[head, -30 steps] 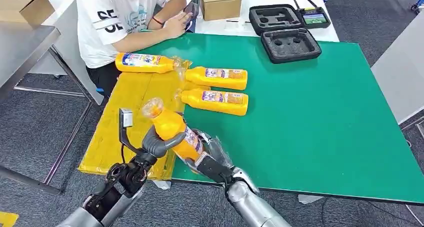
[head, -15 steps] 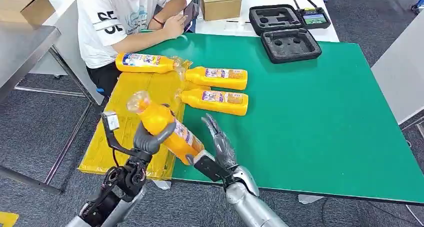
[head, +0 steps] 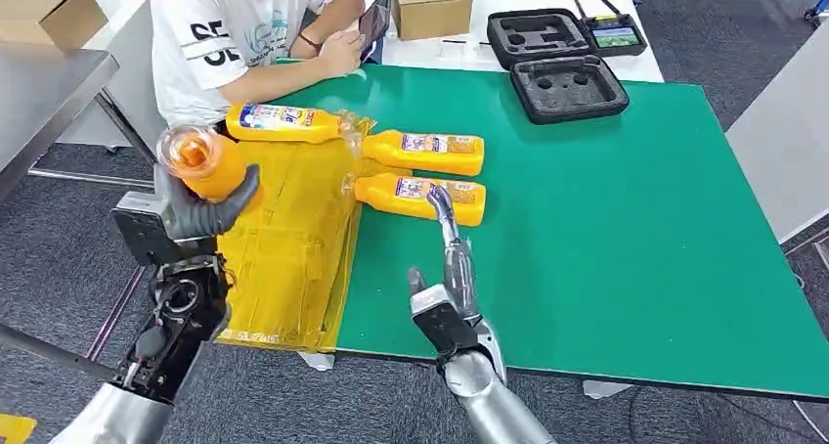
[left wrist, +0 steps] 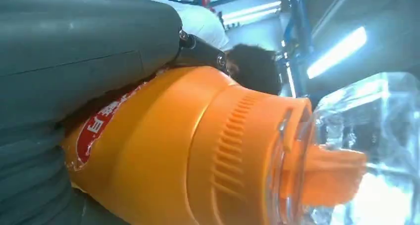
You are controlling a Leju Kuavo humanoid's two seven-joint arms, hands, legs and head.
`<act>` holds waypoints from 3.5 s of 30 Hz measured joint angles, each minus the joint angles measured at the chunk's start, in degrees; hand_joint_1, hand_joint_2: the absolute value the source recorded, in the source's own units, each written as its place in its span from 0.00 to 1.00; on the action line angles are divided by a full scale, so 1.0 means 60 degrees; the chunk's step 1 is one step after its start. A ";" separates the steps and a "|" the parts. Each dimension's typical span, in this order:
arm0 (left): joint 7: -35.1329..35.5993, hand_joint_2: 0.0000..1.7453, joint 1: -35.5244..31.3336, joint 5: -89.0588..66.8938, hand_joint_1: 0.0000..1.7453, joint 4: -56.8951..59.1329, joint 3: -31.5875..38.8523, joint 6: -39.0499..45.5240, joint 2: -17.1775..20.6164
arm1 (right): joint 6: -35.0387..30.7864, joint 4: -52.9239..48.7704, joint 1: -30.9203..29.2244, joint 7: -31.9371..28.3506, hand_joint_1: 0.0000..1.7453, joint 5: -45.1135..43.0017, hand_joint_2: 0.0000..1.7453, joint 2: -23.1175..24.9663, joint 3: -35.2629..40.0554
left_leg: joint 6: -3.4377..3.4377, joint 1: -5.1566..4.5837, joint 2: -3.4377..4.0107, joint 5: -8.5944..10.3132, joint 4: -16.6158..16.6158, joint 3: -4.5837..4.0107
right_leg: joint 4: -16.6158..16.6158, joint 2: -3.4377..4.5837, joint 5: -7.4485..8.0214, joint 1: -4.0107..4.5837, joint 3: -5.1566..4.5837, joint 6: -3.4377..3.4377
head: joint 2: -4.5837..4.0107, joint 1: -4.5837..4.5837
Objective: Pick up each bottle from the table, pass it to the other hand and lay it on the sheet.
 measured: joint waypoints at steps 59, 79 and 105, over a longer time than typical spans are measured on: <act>0.2575 1.00 -0.3689 -0.8658 1.00 0.6983 -0.3279 -0.4773 0.0346 | 0.1017 -0.1158 -0.0426 -0.0087 0.00 -0.2247 0.00 -0.0430 0.1621 | 0.0001 -0.0003 0.0000 0.0004 0.0003 -0.0004 | 0.0002 0.0003 0.0003 -0.0005 -0.0003 0.0003 | 0.0000 0.0000; 0.3738 1.00 -0.3590 -0.8568 1.00 0.7923 -0.3359 -0.5020 0.0357 | 0.1913 -0.0491 -0.0671 -0.0087 0.00 -0.2466 0.00 -0.0189 0.1632 | 0.0000 -0.0002 0.0003 0.0004 0.0001 -0.0003 | 0.0004 0.0003 0.0003 -0.0003 0.0002 0.0003 | 0.0000 0.0000; 0.2699 0.00 -0.3971 -0.7060 0.00 0.8557 -0.2976 -0.7704 0.0586 | 0.1934 0.0055 -0.0935 -0.0087 0.00 -0.2473 0.00 -0.0084 0.1708 | 0.0000 -0.0004 -0.0011 0.0004 -0.0002 0.0053 | 0.0004 -0.0001 0.0003 -0.0006 0.0067 0.0003 | 0.0000 0.0000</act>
